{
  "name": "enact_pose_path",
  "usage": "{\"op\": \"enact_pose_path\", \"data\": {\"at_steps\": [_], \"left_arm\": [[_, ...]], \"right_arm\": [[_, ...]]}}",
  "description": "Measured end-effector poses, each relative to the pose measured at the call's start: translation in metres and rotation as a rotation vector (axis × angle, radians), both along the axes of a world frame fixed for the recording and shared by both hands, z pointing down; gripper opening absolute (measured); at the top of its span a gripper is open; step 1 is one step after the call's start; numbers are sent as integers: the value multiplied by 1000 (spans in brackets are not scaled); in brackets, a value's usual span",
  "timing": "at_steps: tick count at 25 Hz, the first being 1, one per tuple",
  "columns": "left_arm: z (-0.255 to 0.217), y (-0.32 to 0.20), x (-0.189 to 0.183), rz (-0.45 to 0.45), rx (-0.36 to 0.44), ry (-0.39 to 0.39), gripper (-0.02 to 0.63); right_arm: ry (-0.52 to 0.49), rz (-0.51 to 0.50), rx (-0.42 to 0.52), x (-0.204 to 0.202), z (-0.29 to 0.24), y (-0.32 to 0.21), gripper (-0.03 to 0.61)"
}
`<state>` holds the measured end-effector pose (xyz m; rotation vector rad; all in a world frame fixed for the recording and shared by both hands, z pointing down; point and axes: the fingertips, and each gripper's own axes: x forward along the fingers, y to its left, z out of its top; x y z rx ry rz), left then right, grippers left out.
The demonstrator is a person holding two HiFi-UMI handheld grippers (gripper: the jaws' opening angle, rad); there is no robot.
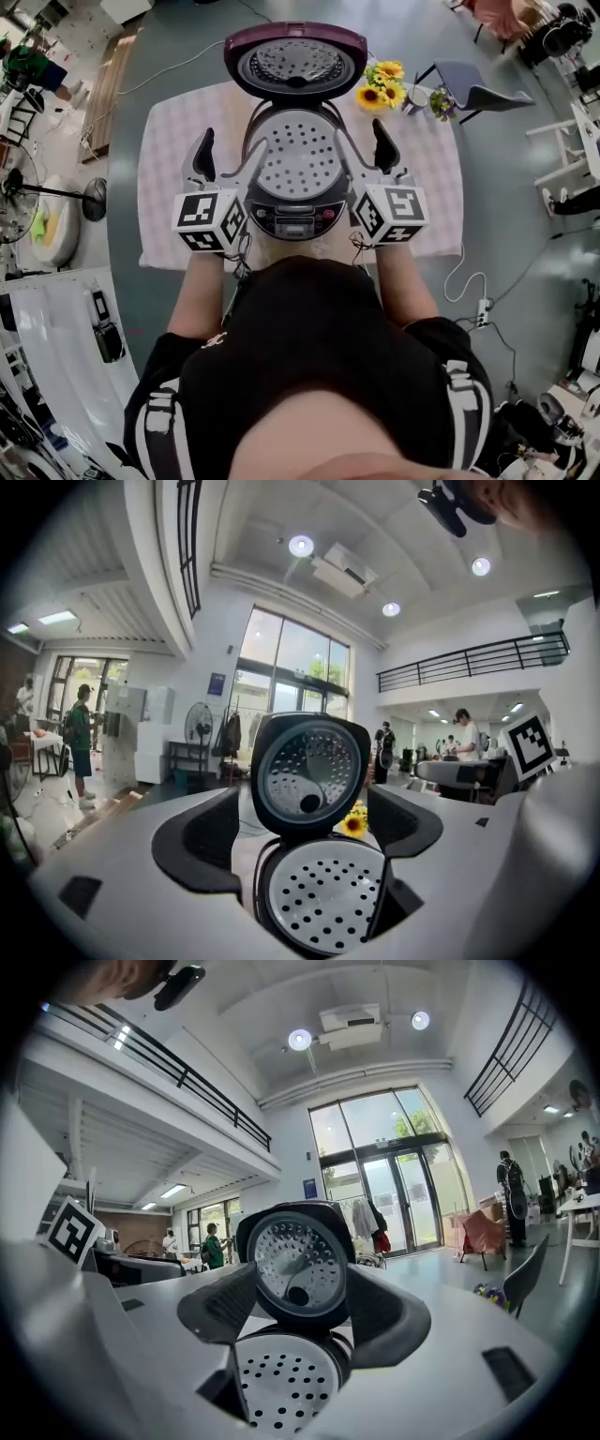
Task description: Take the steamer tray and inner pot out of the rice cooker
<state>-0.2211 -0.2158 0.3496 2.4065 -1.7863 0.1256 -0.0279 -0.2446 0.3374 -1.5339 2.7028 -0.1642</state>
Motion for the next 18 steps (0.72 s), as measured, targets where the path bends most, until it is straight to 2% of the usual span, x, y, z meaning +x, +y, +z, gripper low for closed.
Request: {"op": "enact_pose_path", "data": {"at_steps": [5, 11, 18], "left_arm": [[6, -14, -6, 0, -35, -20, 403], [43, -28, -5, 45, -249, 15, 403], [79, -39, -10, 28, -403, 2, 403]], "right_arm": [[17, 17, -20, -2, 2, -12, 281], [114, 1, -128, -9, 27, -28, 279], [209, -5, -327, -14, 74, -44, 279]]}}
